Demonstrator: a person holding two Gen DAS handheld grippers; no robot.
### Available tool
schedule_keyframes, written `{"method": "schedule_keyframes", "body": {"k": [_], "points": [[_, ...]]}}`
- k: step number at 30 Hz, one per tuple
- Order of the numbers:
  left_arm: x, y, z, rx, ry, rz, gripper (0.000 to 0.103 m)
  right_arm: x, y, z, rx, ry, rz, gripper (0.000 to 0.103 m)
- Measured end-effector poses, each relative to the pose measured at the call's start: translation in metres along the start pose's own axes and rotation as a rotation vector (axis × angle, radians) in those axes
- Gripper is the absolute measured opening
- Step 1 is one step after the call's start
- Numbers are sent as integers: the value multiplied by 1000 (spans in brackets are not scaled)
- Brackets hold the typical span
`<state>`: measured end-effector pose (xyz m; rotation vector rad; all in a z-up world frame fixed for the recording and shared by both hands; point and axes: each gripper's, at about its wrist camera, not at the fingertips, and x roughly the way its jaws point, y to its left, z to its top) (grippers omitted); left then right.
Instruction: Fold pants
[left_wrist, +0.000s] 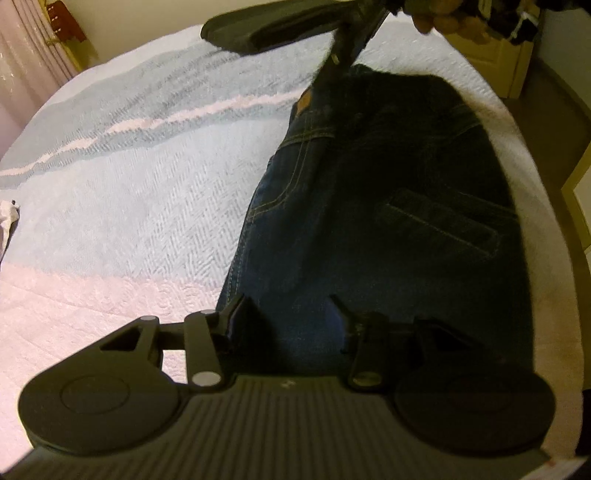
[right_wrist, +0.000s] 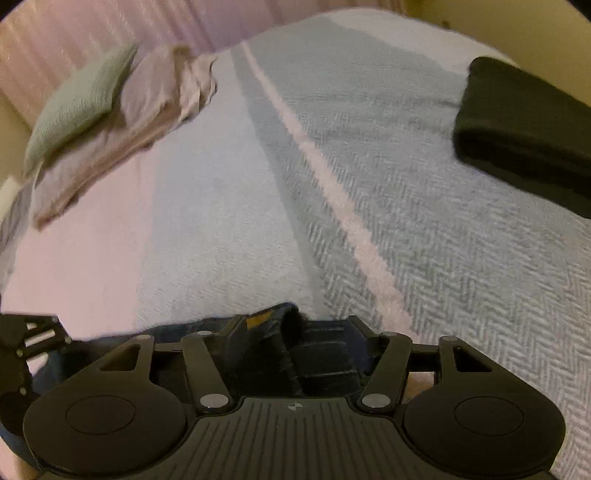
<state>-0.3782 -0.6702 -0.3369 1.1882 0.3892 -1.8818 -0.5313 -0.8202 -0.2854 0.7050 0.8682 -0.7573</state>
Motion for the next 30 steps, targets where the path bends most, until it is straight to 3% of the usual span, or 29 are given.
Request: {"method": "schedule_keyframes", "body": {"k": [2,5,10,12,15,20,22,24,27,30], "points": [[7,1,1,-2,11,-1,41,19,4,-4,-70,33,-49,56],[4,2,2,-10,9,-2,41,38,-6,-9,-35,54,-47,57],[-32,5,-16,-72,4,20,41,-3,14,-12,-27,-63,-73,56],[-50,6,-33,-121,14,32,42,-28,35,-26,-30,-113,-72,55],[-74,1,-65,-179,37,44,44,-37,65,-57,12,-99,-22,55],[-86,-6,-126,-257,89,65,45,9,74,-101,98,0,-37,55],[-90,-6,-148,-267,100,80,45,16,75,-108,130,-10,-66,54],[-105,-6,-166,-277,78,102,45,6,97,-107,108,-40,-126,54],[-133,-5,-195,-311,67,135,45,-15,150,-113,22,-95,-129,54],[-156,-6,-220,-346,69,151,46,-14,209,-113,-104,-112,-49,54]]}}
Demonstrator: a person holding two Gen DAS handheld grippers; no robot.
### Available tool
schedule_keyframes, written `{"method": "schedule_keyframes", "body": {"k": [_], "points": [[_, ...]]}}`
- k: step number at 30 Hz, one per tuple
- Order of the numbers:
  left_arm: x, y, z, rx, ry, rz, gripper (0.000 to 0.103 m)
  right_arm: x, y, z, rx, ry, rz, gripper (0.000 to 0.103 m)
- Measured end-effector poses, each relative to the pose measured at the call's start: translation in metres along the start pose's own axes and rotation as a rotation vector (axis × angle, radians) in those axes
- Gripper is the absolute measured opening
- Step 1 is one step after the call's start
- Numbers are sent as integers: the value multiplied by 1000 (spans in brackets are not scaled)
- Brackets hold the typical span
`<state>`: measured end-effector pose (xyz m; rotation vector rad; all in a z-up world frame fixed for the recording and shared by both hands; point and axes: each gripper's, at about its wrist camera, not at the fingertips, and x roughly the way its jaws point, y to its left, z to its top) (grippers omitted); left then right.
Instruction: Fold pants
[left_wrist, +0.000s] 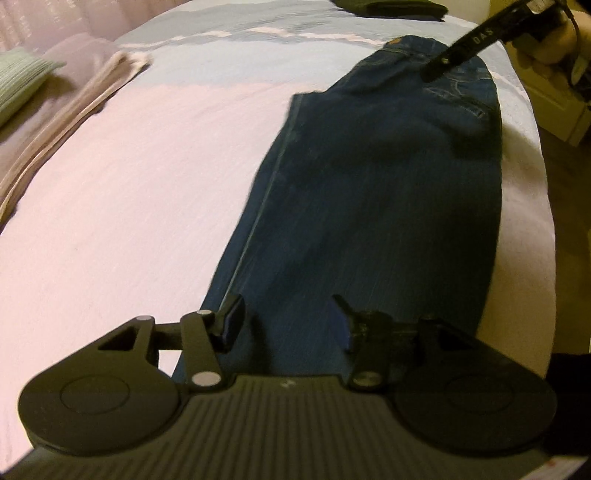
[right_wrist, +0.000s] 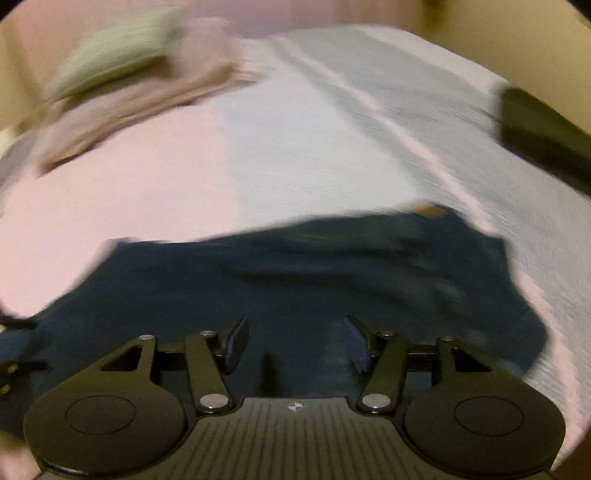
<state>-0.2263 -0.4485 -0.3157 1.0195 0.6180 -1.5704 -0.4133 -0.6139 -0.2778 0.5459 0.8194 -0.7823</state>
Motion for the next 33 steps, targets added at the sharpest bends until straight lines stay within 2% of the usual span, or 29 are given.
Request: {"method": "schedule_keyframes", "body": {"k": [4,7,11,16,19,21,23,25,29,31,33], "points": [[-16,10,-9,-3,7,16,47,31,44,43,-163,12,104,54],[-18,20,2,-24,-6,8,47,60,50,82,-212,90,140,54],[-1,41,50,15,-66,-13,47,84,38,110,-301,113,152,53],[50,74,119,71,-112,-98,49,100,18,102,-194,172,238,53],[82,90,148,109,-117,-174,49,111,23,72,-237,251,254,53],[104,95,160,141,-107,-253,49,115,22,51,-266,297,241,53],[122,97,165,205,-90,-317,49,112,17,42,-243,289,225,53],[134,94,167,270,-85,-420,49,109,12,40,-208,285,194,53],[140,83,171,366,-70,-597,48,104,4,25,-180,308,117,53],[137,86,175,363,-60,-679,48,101,-1,20,-154,313,86,53],[134,90,179,357,-47,-730,48,99,-3,19,-136,317,63,53]]}}
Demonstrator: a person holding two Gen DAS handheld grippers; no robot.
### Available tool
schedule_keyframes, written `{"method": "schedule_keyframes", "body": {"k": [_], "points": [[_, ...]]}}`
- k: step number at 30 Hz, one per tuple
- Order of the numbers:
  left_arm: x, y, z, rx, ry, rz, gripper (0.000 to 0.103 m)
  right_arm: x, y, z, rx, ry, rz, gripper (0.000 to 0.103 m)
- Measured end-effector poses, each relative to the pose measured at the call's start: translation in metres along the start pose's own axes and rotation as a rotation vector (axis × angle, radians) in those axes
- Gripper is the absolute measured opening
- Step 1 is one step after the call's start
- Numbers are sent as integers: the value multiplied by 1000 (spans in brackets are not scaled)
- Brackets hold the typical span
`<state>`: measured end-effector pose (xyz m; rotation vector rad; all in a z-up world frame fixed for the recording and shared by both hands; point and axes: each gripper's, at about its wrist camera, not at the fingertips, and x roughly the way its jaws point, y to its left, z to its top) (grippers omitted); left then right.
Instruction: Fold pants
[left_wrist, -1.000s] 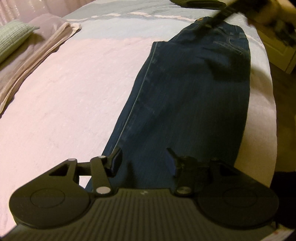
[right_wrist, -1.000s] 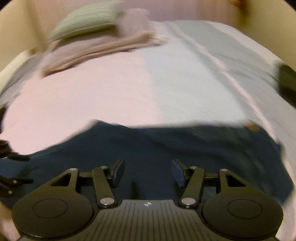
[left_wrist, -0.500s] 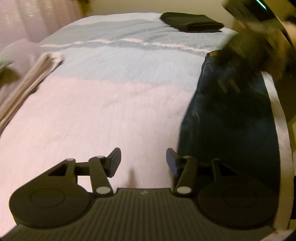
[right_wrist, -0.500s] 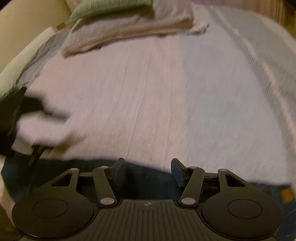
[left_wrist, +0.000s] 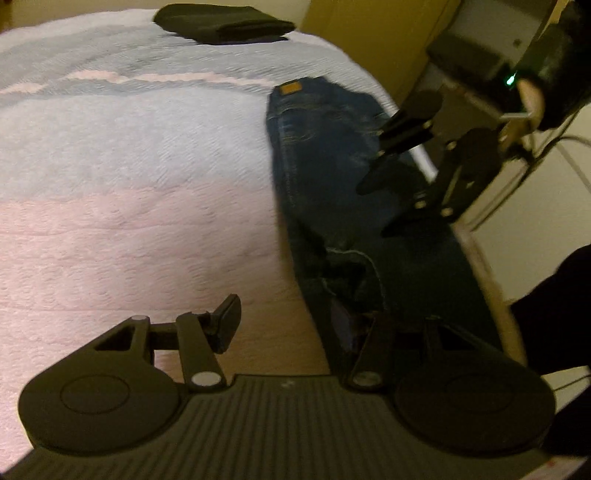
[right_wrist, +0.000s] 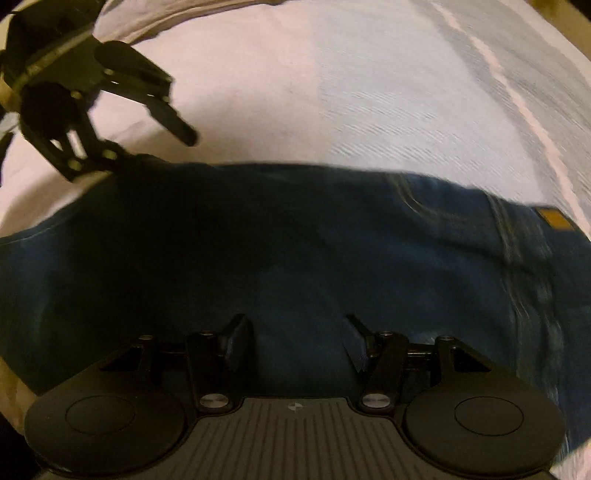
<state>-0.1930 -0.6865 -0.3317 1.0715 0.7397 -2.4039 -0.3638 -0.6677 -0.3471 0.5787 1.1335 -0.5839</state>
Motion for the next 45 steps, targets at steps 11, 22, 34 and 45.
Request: {"method": "schedule_keyframes", "body": {"k": [11,22,34,45], "points": [[-8,-9,1,19,54,-74,49,4,-3,9,43,9,-24,53],[37,-2,11,-23,-28,26,55,14,3,38,28,-80,-20,53],[-8,32,1,-171,-89,157,53,8,-15,34,69,-116,-26,53],[-27,-7,20,-229,-143,205,56,22,-21,38,70,-180,-4,53]]}}
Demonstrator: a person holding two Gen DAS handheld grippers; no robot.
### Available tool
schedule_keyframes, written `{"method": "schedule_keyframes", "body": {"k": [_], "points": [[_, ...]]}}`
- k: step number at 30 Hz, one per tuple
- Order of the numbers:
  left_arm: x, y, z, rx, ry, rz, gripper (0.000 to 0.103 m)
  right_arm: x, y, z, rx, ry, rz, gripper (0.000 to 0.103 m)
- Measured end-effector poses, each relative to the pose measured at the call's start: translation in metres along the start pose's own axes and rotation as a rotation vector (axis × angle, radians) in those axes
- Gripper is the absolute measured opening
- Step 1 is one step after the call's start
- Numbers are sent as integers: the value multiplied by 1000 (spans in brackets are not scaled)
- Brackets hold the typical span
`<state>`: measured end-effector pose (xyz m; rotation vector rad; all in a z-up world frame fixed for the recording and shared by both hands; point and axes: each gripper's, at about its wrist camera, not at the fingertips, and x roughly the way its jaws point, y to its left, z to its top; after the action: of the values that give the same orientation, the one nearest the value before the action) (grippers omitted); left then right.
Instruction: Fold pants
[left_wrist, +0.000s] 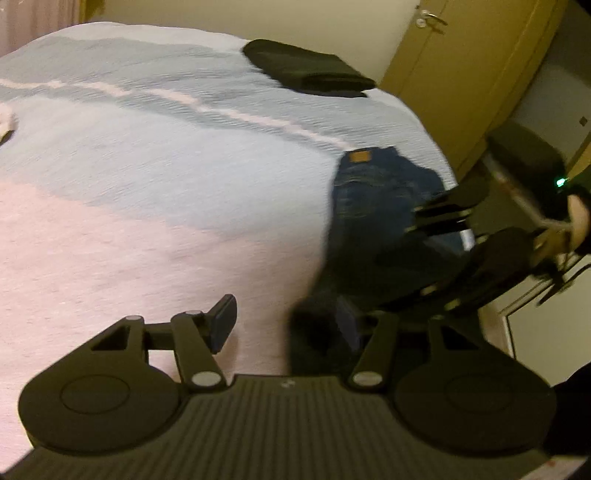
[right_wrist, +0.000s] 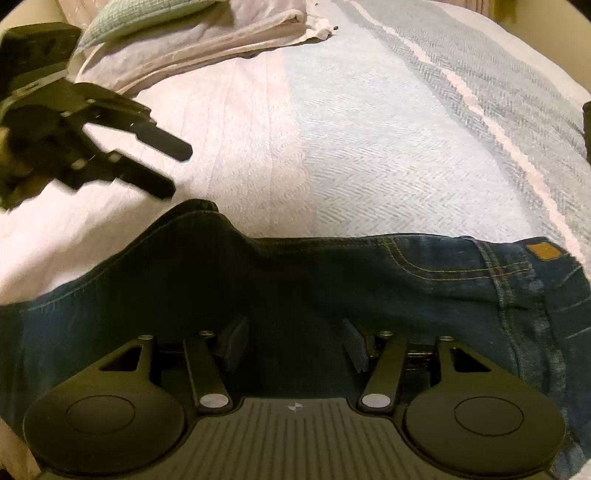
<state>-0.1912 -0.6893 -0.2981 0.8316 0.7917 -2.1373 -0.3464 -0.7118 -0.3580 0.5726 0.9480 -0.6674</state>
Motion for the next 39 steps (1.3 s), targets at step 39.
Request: {"method": "schedule_keyframes", "body": {"k": [39], "points": [[-78,-109,-187,-322,164,488,57,-50,6,-53,121,-3,-285,53]]}}
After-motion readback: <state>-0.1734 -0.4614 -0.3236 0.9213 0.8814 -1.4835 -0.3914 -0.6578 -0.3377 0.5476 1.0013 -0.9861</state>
